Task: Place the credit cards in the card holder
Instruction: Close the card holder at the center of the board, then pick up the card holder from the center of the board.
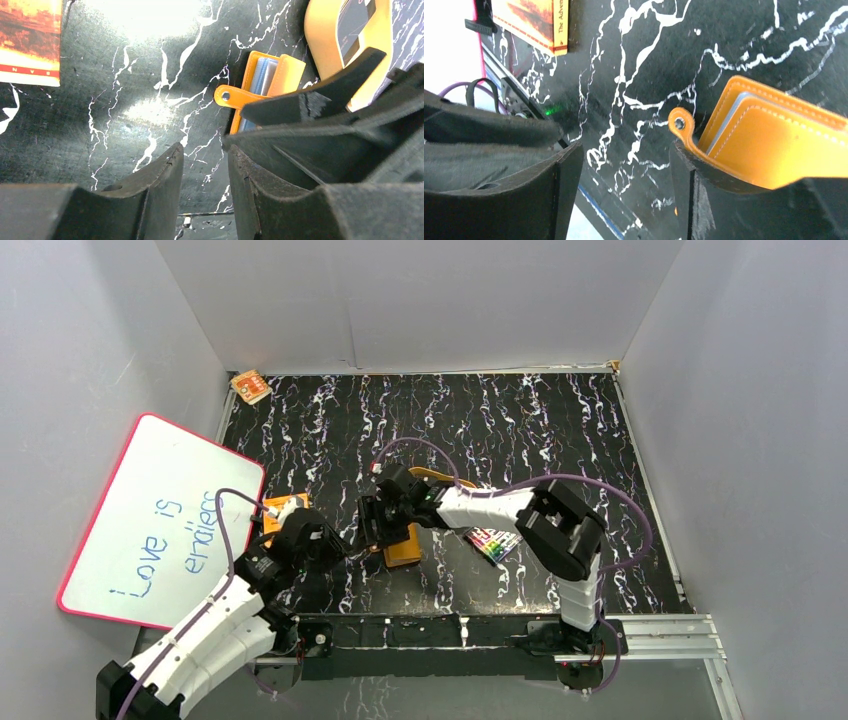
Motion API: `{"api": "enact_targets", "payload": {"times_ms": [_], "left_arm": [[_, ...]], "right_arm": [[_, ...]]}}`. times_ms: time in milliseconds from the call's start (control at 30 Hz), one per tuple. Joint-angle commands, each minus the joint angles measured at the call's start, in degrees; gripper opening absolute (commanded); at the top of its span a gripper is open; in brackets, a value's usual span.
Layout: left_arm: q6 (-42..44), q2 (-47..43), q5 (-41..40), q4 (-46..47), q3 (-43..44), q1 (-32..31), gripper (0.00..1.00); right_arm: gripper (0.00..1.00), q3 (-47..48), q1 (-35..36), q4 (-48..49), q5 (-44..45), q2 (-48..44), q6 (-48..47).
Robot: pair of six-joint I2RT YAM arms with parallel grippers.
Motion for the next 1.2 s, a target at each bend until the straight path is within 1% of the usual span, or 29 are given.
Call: {"api": "enact_targets", "payload": {"times_ms": [0,67,200,300,367,400,500,567,600,667,767,1033,1167], "left_arm": [[-0.48,-1.07,-1.93,-1.90,2.35,0.01,0.37],[-0.50,-0.84,-2.36,-1.79,2.46,0.01,0.37],[0.07,0.92,-2.65,-1.05,3.11,0.01,0.39],[0.69,2.71,-3.20,-0.78,4.40,0.01,0.40],[0.95,3.38,-3.65,-0.48,4.98,0.01,0.41],[1.09,3.62,-3.79,-0.21,5.20,0.01,0.42],[2.08,4.30,-3.86,0.96,5.74,0.01,0.46],[3.26,5.14,-3.37,2.10,6.23,0.01,0.50],[3.71,5.74,-3.04,2.63,6.58,0.01,0.52],[4.78,7.40,-2.14,3.92,7.32,0.01,0.56],[5.71,10.37,-0.13,5.92,8.39,0.01,0.60],[7.17,16.87,5.10,12.12,8.61,0.01,0.68],[8.11,19.77,6.23,14.64,8.55,0.01,0.75]], "right_arm": [[0.74,2.87,0.21,-5.95,1.11,-7.80,-2.43],[0.77,3.44,0.22,-7.20,-0.60,-9.89,-3.75],[0.79,6.26,0.22,-13.92,-1.23,-12.82,-7.35],[0.78,4.05,0.14,-15.68,2.82,-17.36,-8.17],[0.74,1.00,0.00,-16.63,8.03,-20.94,-8.53],[0.69,-1.19,-0.08,-16.65,10.69,-22.60,-8.49],[0.48,-7.64,-0.81,-15.08,16.37,-26.12,-8.15],[0.34,-10.02,-1.16,-14.81,18.29,-25.99,-8.35],[0.29,-10.50,-1.21,-14.24,18.62,-25.46,-8.79],[0.23,-11.05,-1.19,-12.37,18.14,-24.05,-9.51],[0.19,-10.83,-1.19,-9.95,17.35,-21.20,-10.15],[0.17,-8.48,-1.19,-7.46,13.20,-13.35,-10.50],[0.16,-8.82,-1.19,-6.91,12.50,-11.75,-10.32]]}}
